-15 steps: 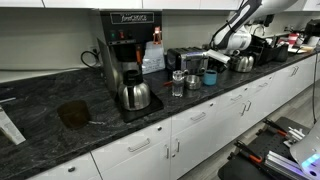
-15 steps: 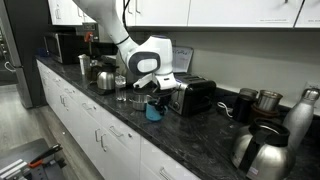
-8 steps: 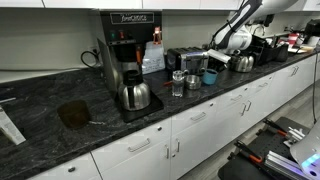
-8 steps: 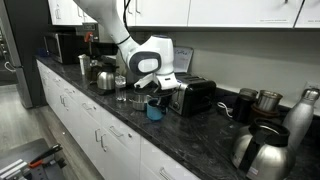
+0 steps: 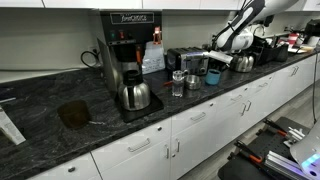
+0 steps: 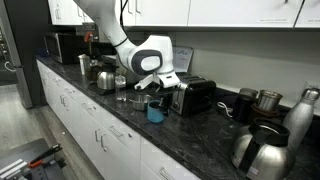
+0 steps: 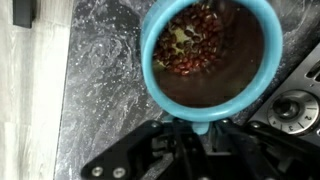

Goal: Move the blue cup slightly to the left

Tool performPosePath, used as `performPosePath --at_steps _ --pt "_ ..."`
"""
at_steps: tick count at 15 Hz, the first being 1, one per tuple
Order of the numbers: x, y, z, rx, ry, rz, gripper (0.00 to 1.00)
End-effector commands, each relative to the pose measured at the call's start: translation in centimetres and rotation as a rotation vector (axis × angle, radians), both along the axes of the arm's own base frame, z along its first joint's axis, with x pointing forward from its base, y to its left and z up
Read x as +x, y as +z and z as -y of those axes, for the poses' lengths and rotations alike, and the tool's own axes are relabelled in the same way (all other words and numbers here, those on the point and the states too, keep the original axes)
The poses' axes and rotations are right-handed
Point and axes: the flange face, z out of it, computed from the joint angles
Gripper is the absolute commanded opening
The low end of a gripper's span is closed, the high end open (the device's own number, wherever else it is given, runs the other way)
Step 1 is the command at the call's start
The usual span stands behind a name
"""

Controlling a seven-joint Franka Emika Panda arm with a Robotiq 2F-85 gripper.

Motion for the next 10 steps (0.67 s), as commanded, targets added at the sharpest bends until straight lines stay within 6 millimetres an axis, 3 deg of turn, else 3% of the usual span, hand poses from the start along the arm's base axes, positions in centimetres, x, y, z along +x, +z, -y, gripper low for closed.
performPosePath --at_steps 1,10 --pt "-0.8 0.6 -1.1 -0.048 0.037 -0.046 0.00" --pt "-3.0 1.4 -5.5 -0.021 0.178 -0.158 0.00"
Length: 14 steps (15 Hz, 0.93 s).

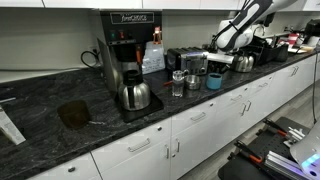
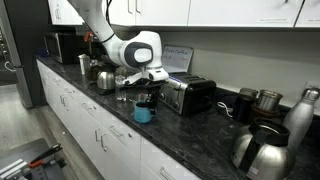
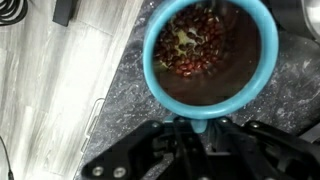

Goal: Move the blue cup slightly to the left

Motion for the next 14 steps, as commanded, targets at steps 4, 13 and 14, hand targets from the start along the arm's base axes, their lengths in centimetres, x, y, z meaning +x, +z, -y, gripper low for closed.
performPosePath --at_steps 4,13,14 --pt "-1.7 1.2 -2.0 0.049 0.087 -0.038 0.00" --pt "-1.6 1.3 -5.8 0.220 0.162 -0.032 0.00" --pt "-1.4 1.3 -6.0 0.241 0.161 -0.026 0.00"
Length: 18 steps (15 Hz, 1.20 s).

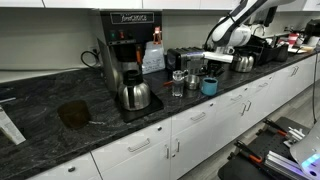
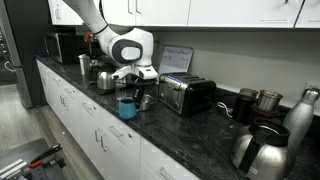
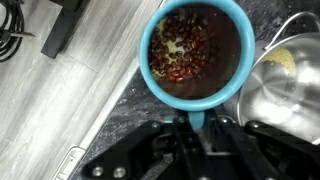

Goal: Move the blue cup slightly to the left

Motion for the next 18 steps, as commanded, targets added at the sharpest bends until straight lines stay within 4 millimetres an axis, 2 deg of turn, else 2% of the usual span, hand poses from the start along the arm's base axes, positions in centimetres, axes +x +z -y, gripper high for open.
performPosePath --at_steps 1,10,18 --pt "0.2 0.6 -0.5 0.085 0.007 0.005 0.00" --pt "1.6 0.9 -2.4 0.229 -0.097 0.057 0.00" --pt "3.8 -0.6 -1.7 0.326 -0.215 0.062 0.00"
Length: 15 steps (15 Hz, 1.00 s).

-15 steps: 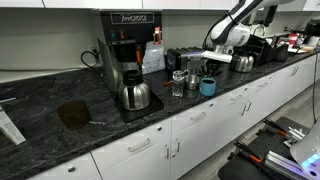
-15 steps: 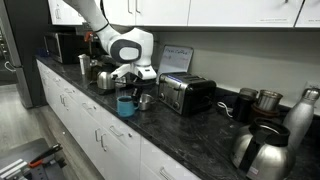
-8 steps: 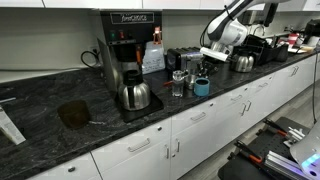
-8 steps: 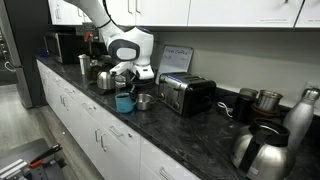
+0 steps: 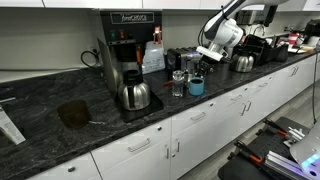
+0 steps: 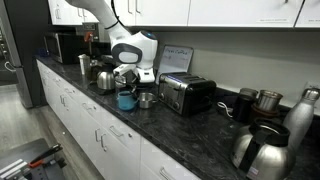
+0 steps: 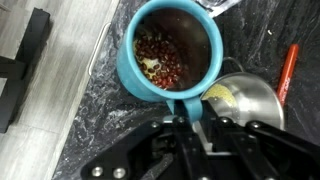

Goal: Move the blue cup slightly to the left

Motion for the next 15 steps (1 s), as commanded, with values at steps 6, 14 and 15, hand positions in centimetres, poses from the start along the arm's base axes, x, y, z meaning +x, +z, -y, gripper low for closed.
performPosePath --at_steps 6,14,15 --pt "1.9 -0.9 2.2 -0.019 -0.024 0.022 0.42" --pt "0.8 0.2 3.0 -0.129 0.044 0.061 0.89" --pt "0.4 0.4 3.2 -0.140 0.051 0.065 0.96"
